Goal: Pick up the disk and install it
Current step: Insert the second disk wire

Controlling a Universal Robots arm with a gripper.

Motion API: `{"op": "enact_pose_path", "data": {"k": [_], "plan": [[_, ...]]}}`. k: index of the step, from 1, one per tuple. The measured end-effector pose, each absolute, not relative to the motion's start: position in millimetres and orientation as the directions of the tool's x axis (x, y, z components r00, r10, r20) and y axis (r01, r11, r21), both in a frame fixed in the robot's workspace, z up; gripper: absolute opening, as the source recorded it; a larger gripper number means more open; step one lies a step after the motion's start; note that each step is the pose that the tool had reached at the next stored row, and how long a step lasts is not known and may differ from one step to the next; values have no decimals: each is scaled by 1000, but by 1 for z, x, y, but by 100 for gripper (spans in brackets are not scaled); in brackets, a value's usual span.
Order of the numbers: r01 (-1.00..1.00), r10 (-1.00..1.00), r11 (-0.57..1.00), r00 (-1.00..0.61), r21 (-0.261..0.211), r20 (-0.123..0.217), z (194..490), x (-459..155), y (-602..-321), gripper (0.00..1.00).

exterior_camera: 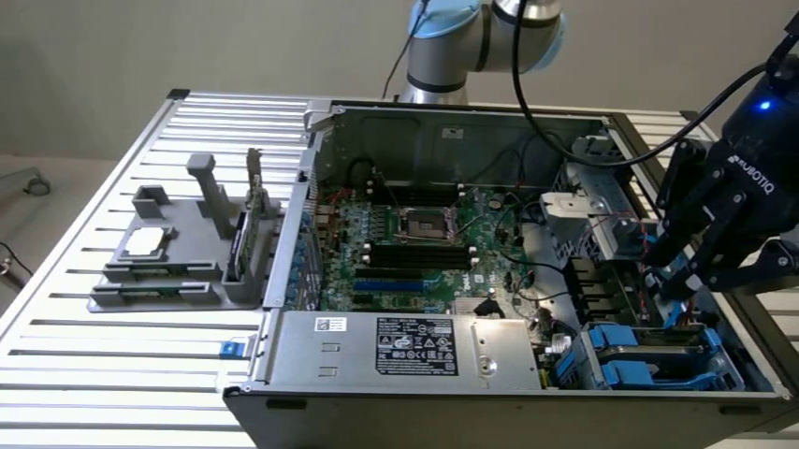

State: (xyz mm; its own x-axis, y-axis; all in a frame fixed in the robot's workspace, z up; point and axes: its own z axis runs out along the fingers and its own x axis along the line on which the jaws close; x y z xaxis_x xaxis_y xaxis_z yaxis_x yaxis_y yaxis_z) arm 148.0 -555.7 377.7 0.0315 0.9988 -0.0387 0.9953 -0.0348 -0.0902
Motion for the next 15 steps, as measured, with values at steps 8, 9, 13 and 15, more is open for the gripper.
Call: {"op": "enact_pose_path", "data": {"k": [8, 9, 13, 15], "plan": [[997, 997, -37, 33, -64, -68, 376, 145, -550, 42], [997, 997, -37, 33, -61, -70, 376, 144, -549, 42], [998, 996, -38, 34, -48, -81, 375, 144, -545, 42], [998, 996, -38, 34, -41, -87, 374, 144, -544, 42]]}}
